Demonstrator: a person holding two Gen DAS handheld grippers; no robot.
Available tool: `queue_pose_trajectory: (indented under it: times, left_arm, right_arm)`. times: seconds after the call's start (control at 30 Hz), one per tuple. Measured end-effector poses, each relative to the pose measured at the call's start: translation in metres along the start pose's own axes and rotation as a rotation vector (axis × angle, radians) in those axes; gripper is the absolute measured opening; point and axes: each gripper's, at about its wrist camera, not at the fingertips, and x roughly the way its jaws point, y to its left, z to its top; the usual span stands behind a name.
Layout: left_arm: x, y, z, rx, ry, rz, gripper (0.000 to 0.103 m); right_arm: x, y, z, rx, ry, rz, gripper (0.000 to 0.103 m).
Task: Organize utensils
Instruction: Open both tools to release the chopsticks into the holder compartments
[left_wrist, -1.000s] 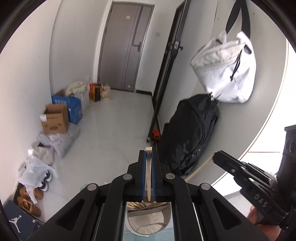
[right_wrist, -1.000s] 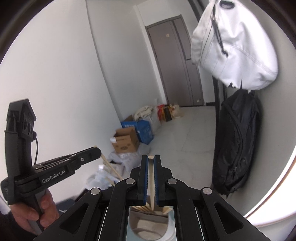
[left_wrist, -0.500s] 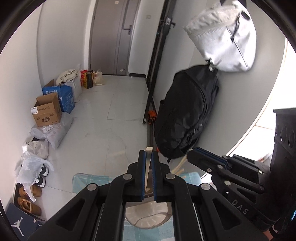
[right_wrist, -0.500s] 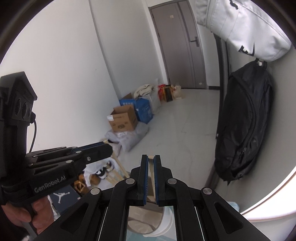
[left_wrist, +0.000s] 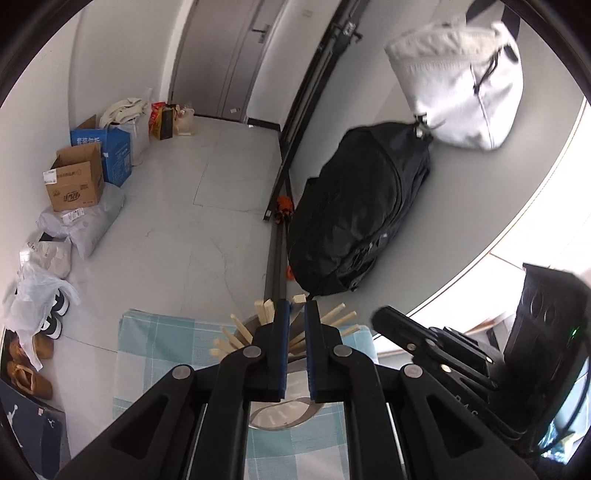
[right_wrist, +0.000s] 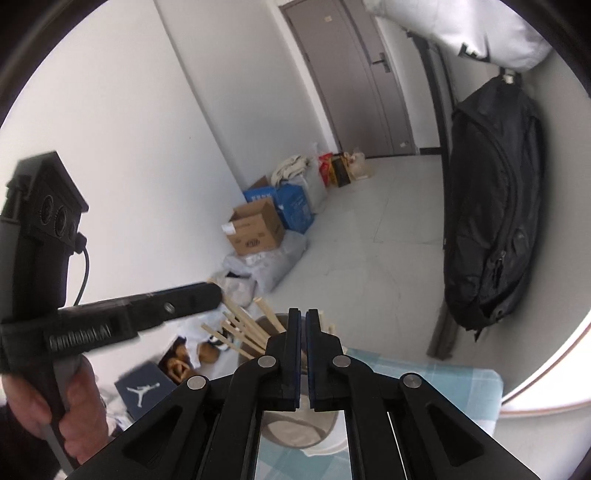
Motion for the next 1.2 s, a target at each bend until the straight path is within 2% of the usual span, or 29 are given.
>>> queue_pose_trajectory:
  times: [0.13,0.23,0.33,0.47,0.57,0.67,0.73,0.83,1.0,1.07,1.2]
  left_arm:
    - [-0.018,-0.003,-0.002,-0.002,-0.033,0.024,0.004]
    - [-0.026,-0.006,-0.004,0.001,-0.055,0.047,0.009]
    - [-0.037,-0.005,-0.009,-0.001,-0.086,0.078,0.022]
    - [-0.051,-0.002,-0.018,-0.023,-0.141,0.118,0.046]
    - [-0.059,-0.001,-0.024,-0.027,-0.174,0.156,0.055]
    - [-0.065,-0.001,-0.031,-0.022,-0.194,0.178,0.056]
    - [-0.069,0.0,-0.036,-0.02,-0.205,0.191,0.057]
    - [-0.075,0.001,-0.046,-0.022,-0.23,0.21,0.068]
    - [-0.082,0.0,-0.064,0.006,-0.273,0.236,0.071]
    - [-0.083,-0.001,-0.071,0.014,-0.285,0.252,0.078]
    - [-0.088,-0.001,-0.088,0.034,-0.337,0.284,0.083]
  right_arm:
    - [-0.019,-0.001,-0.005,0.04,-0.036,-0.001,0.019]
    - [-0.032,0.002,-0.01,0.052,-0.058,-0.003,0.026]
    - [-0.045,0.007,-0.014,0.056,-0.087,-0.003,0.043]
    - [-0.06,0.014,-0.019,0.064,-0.121,-0.001,0.055]
    - [-0.074,0.021,-0.025,0.051,-0.153,0.002,0.061]
    - [-0.085,0.027,-0.034,0.032,-0.186,0.003,0.071]
    - [-0.092,0.032,-0.041,0.017,-0.206,-0.002,0.073]
    - [-0.1,0.035,-0.049,-0.002,-0.225,-0.005,0.08]
    - [-0.11,0.042,-0.066,-0.044,-0.265,-0.016,0.089]
    - [-0.114,0.045,-0.072,-0.06,-0.284,-0.022,0.095]
    - [-0.121,0.051,-0.087,-0.095,-0.327,-0.035,0.103]
